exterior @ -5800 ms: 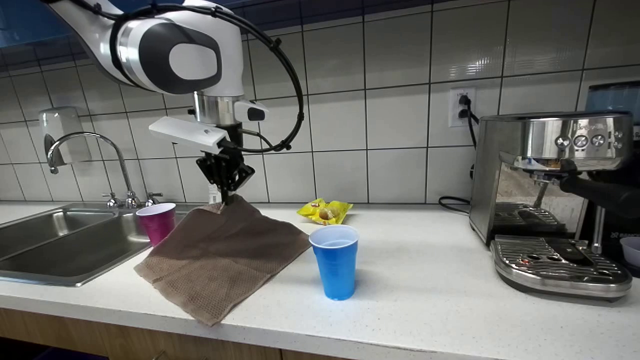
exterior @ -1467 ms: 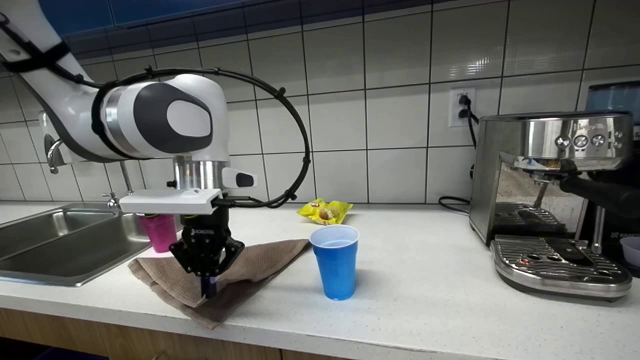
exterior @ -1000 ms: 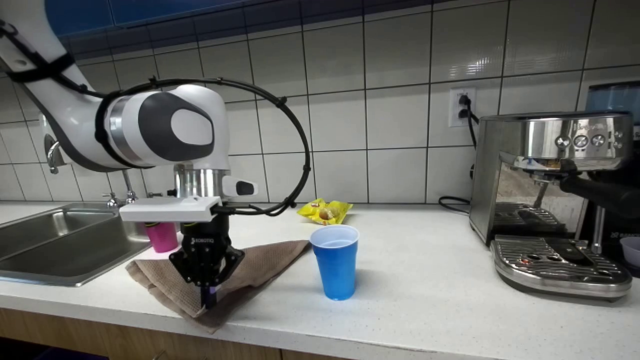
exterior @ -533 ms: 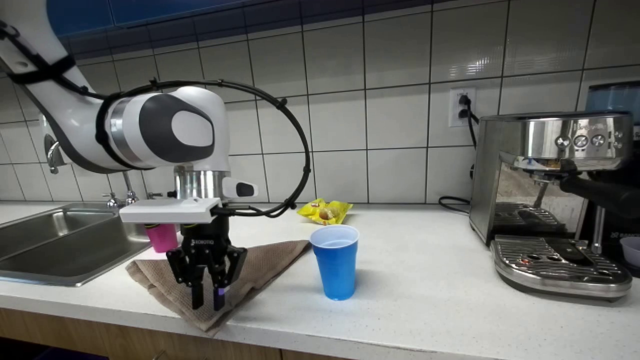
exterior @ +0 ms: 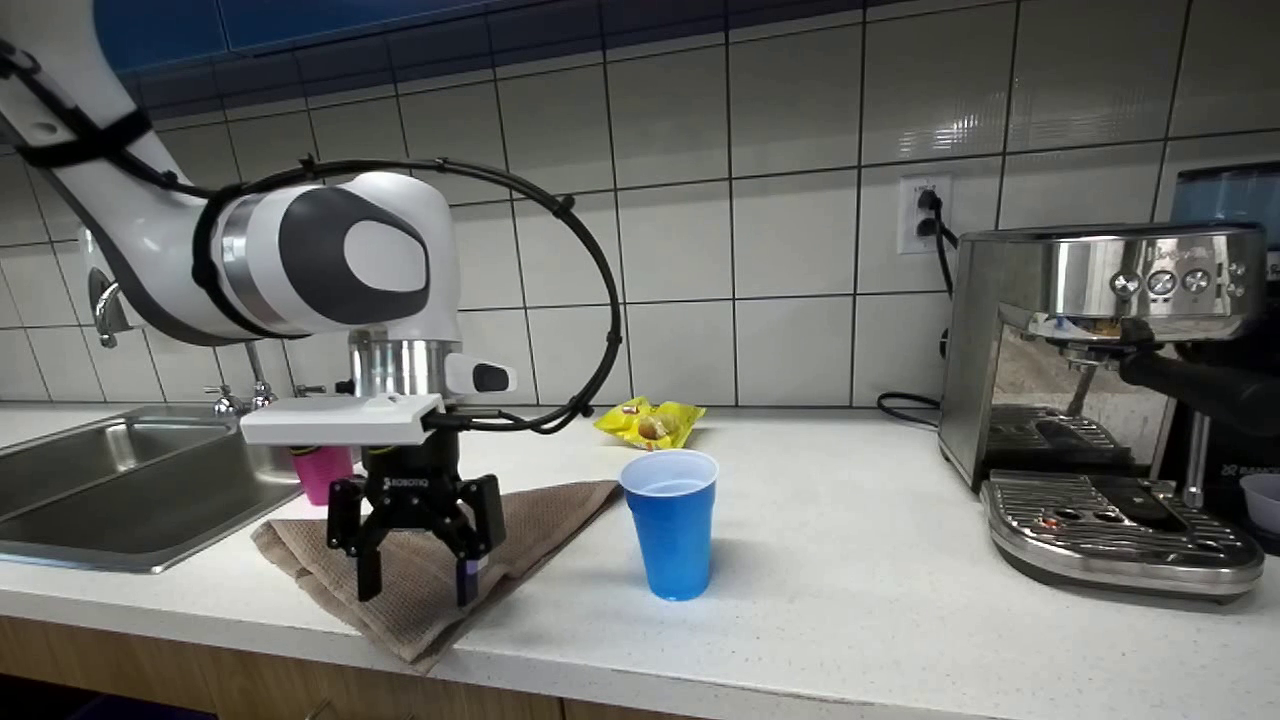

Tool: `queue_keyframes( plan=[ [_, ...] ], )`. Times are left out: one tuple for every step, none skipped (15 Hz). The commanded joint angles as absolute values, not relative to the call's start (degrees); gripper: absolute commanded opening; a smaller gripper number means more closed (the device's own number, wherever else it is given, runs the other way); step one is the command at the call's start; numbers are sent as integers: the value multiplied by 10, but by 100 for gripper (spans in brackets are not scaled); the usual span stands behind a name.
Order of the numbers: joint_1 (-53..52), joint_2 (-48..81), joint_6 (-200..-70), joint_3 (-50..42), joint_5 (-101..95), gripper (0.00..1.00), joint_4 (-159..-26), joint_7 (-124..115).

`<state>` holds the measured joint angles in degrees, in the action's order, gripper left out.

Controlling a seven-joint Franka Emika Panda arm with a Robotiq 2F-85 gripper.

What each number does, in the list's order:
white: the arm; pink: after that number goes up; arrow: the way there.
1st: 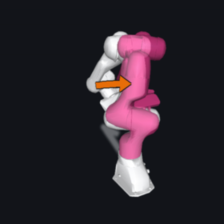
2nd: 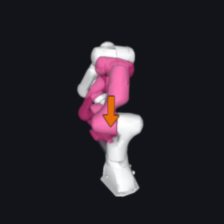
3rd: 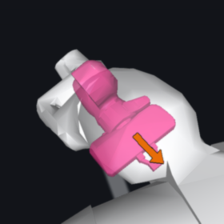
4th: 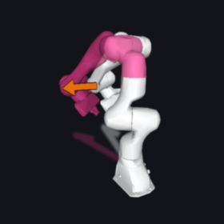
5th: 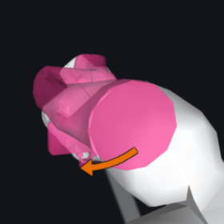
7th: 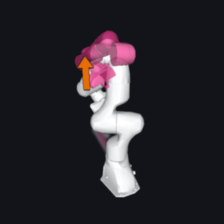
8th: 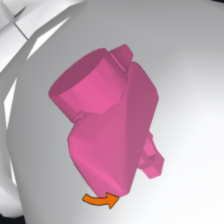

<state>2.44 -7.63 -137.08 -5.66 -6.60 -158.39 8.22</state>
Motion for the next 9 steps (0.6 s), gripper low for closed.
queue_keyframes(
  plan=[
    [29, -79, -1359, -48, -65, 100, -1574, 72],
    [29, -80, -1359, -49, -62, 100, -1571, 72],
    [28, -79, -1358, -49, -60, 100, -1569, 72],
    [28, -79, -1357, -49, -57, 100, -1565, 73],
    [28, -79, -1357, -49, -54, 100, -1562, 72],
    [28, -79, -1357, -50, -48, 100, -1557, 71],
    [27, -78, -1355, -50, -42, 100, -1552, 71],
    [27, -77, -1355, -50, -37, 100, -1548, 69],
    [27, -77, -1355, -50, -30, 100, -1543, 66]
  ],
)
